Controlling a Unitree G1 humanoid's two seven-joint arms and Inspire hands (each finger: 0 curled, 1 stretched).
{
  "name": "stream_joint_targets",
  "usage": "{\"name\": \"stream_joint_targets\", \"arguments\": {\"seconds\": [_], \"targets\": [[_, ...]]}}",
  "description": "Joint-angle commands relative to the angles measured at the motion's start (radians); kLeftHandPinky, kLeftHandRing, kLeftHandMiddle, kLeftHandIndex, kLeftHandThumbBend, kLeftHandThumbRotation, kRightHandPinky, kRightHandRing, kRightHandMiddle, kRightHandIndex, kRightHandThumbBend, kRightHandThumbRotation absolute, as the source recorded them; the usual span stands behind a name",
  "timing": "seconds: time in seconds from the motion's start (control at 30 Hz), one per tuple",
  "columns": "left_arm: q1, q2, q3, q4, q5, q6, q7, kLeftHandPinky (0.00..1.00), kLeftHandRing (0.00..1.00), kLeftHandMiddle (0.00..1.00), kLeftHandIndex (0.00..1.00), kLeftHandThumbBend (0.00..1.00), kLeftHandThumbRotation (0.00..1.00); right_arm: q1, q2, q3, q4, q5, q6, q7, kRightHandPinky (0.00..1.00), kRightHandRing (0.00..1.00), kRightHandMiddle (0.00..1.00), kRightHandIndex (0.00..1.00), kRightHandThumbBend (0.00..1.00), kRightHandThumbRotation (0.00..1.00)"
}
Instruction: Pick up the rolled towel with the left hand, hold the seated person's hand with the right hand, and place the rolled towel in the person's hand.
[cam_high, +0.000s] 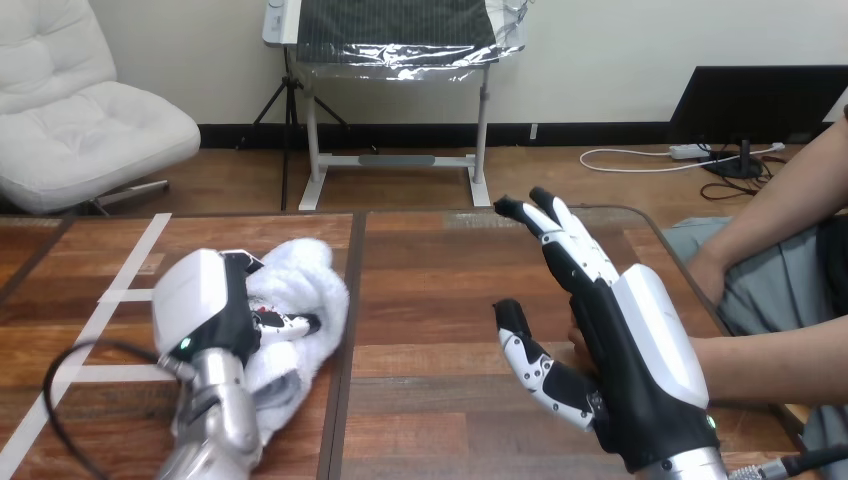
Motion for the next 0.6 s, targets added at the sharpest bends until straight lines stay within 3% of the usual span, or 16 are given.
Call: {"name": "stream_joint_targets", "arguments": {"seconds": [0.0,0.13,0.3,0.4,0.57], "targets": [[0.076,-0.131,0.177,-0.056,-0.322,-0.417,-0.192,0.28,0.34,0.44,0.50,0.72,0.09,-0.085,0.000,-0.012,-0.032,0.018,-0.020,-0.004,1.00,1.00,0.99,0.90,0.17,0.00],[0.086,-0.170,0.224,-0.080,-0.447,-0.431,-0.310,0.27,0.33,0.44,0.50,0.74,0.10,-0.087,0.000,-0.011,-0.031,0.020,-0.019,-0.006,1.00,1.00,0.99,0.90,0.17,0.00],[0.096,-0.207,0.264,-0.111,-0.567,-0.423,-0.412,0.25,0.33,0.43,0.49,0.79,0.12,-0.090,-0.001,-0.011,-0.030,0.021,-0.017,-0.007,1.00,1.00,0.99,0.90,0.17,0.00],[0.103,-0.240,0.302,-0.145,-0.678,-0.389,-0.504,0.25,0.33,0.42,0.49,0.81,0.12,-0.094,-0.002,-0.012,-0.025,0.022,-0.019,-0.008,1.00,1.00,0.99,0.90,0.17,0.00],[0.113,-0.292,0.382,-0.215,-0.913,-0.260,-0.708,0.25,0.33,0.43,0.49,0.82,0.07,-0.098,-0.002,-0.012,-0.022,0.021,-0.019,-0.009,1.00,1.00,0.99,0.90,0.17,0.00]]}}
